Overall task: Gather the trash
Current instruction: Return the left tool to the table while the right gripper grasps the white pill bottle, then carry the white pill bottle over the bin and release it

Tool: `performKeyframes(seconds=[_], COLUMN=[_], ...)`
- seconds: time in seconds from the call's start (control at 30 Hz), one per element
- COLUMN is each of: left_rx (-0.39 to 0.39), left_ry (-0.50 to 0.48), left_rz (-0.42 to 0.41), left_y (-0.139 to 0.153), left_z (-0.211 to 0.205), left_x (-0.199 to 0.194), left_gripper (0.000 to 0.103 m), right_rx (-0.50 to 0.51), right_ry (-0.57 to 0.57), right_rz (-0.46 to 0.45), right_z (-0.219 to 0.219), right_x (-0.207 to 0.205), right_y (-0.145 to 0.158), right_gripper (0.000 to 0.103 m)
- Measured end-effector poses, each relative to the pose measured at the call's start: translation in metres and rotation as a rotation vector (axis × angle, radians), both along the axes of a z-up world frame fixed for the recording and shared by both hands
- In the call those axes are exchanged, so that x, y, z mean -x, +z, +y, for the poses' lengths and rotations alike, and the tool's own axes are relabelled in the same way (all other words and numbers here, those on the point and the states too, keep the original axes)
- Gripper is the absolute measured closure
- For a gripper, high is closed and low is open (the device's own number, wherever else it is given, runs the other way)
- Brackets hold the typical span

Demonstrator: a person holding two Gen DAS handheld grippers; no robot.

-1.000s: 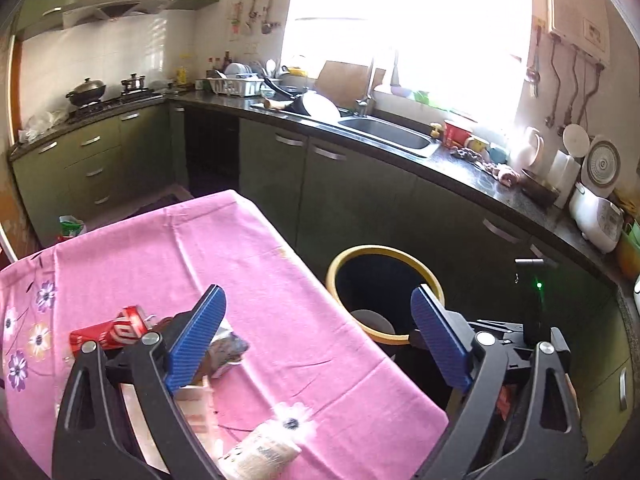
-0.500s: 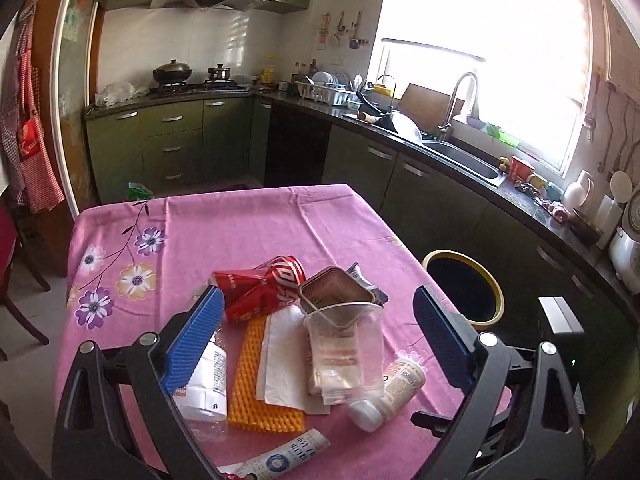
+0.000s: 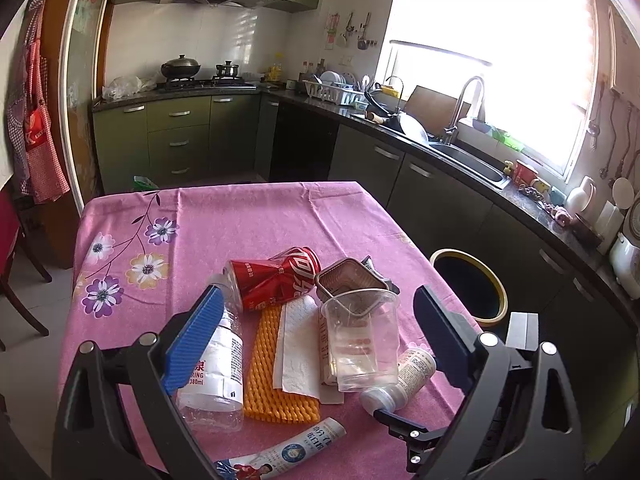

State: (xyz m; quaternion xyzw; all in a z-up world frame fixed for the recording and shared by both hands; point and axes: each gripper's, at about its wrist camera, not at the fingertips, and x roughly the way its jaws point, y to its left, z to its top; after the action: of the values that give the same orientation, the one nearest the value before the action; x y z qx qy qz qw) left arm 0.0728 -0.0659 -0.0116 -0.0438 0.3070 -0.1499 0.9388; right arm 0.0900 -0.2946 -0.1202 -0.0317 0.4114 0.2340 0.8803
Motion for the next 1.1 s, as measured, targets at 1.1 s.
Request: performKeyframes(seconds=[1.1], left_rx=[-0.022], left_ry=[-0.057], left_rz=[0.004], left_y=[-0.003], left_z=[-0.008], left_x=[0.007], left_gripper=[0.010], right_rx=[-0.013], right_ry=[-0.363], right_rz=[-0.112], right_z=[-0.170], right_x=[-0.015], right_y=[0.049], right_gripper=[0.018])
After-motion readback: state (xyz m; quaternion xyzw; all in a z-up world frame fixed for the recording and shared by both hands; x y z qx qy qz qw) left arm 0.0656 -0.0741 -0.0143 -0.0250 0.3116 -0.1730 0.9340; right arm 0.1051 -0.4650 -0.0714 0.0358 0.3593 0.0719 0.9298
